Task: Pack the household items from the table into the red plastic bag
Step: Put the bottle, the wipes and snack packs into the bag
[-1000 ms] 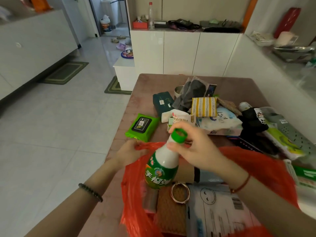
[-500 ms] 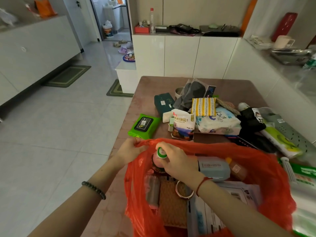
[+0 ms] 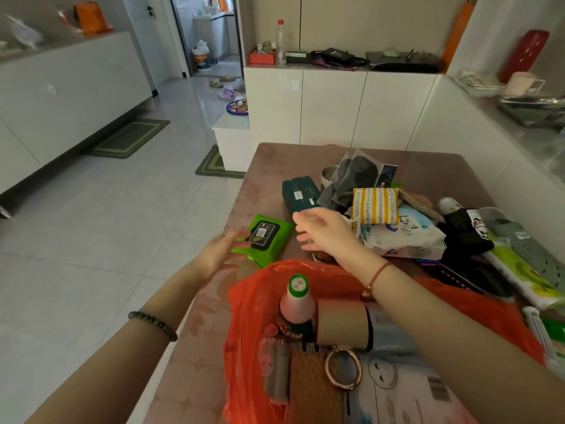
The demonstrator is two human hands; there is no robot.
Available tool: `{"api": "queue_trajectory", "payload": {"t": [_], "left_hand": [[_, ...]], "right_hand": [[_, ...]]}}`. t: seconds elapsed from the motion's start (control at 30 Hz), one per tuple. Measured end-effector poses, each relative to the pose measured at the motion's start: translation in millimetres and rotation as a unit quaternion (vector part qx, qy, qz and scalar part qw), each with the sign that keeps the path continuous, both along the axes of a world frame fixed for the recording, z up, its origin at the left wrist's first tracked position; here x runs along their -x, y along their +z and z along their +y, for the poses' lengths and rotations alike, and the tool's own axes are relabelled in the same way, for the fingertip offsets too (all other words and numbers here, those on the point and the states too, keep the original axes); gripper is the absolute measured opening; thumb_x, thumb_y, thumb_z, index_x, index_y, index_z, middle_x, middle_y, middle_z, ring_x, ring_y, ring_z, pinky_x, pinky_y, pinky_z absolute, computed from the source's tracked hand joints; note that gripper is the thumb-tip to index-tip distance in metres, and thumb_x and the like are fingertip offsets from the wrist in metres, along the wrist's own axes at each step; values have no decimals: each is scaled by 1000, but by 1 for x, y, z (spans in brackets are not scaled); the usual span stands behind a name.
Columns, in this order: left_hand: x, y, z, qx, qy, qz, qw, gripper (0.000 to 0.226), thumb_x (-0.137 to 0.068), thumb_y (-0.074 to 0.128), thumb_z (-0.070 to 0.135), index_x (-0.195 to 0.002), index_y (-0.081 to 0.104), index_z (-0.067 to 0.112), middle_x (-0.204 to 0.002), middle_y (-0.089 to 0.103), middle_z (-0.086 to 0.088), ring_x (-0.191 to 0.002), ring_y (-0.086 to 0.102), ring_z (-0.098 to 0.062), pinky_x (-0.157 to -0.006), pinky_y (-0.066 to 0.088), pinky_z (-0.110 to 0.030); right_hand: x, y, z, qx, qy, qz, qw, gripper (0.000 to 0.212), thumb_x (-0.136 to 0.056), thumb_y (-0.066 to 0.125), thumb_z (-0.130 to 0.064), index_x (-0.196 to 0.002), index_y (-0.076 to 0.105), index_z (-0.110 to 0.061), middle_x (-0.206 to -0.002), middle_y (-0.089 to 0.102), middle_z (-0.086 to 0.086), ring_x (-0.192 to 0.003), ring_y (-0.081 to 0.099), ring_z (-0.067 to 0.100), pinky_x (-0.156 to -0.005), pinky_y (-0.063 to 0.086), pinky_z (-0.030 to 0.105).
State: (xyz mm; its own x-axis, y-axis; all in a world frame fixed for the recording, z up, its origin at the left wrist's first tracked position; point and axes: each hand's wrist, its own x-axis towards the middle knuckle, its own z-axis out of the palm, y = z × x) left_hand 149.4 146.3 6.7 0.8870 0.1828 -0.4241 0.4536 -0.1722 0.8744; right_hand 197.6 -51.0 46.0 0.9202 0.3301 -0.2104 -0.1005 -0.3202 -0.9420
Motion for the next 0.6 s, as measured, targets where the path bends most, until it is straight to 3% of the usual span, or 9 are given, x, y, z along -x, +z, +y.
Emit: {"api": "queue_trajectory", "payload": {"t": [0.07,0.17,0.3,0.4,0.47,0.57,0.6], "left_hand": [[-19,-8,2,49,57,15,997,47,-96,31,42,-133,45,17,-136,50,-11,-119,50,-31,-90,41,-37],[-51,-26,4,54,109,32,992,48,-96,33,39,-137,39,14,-142,43,-13,-121,46,-30,-88,35,-32],[-89,-55,12,7,137,31,990,47,-95,43,29,-134,43,3,-130,49,-8,-116,49,-25,-83,36,-27],[-103,-85,23,-30,109,59,992,67,-79,58,43,-133,45,4,-130,56,-13,-116,54,-28,-92,44,-31],[-111,-102,29,-43,93,80,991,59,-82,62,36,-129,49,4,-121,62,-15,-106,60,-27,-91,49,-34],[-113,-106,23,3,72,105,992,42,-84,64,31,-111,58,-1,-93,66,-13,-73,63,-20,-59,55,-25],[-113,-103,24,45,68,104,991,43,-85,64,29,-113,59,-3,-88,65,-12,-66,63,-18,-49,54,-21]], "right_hand": [[-30,-13,16,-46,4,188,981,63,-89,52,-44,-138,35,-7,-136,49,20,-115,55,30,-92,49,39],[-64,-37,36,-39,23,305,951,80,-88,47,-53,-147,15,-9,-149,29,21,-133,37,36,-103,39,44],[-95,-73,58,-5,23,364,931,83,-85,51,-53,-146,17,-9,-150,23,25,-135,31,41,-104,35,53],[-111,-96,76,18,23,395,918,82,-84,58,-48,-145,18,-11,-151,20,25,-134,30,44,-103,35,57],[-115,-106,85,27,6,396,918,79,-84,63,-39,-144,21,-10,-150,24,23,-133,33,43,-104,36,56],[-116,-113,90,47,-20,368,928,69,-81,69,-26,-136,34,-4,-139,42,20,-124,45,39,-101,41,53],[-116,-113,90,43,-31,358,932,68,-79,71,-24,-134,35,-3,-135,46,20,-121,49,37,-98,44,52]]}}
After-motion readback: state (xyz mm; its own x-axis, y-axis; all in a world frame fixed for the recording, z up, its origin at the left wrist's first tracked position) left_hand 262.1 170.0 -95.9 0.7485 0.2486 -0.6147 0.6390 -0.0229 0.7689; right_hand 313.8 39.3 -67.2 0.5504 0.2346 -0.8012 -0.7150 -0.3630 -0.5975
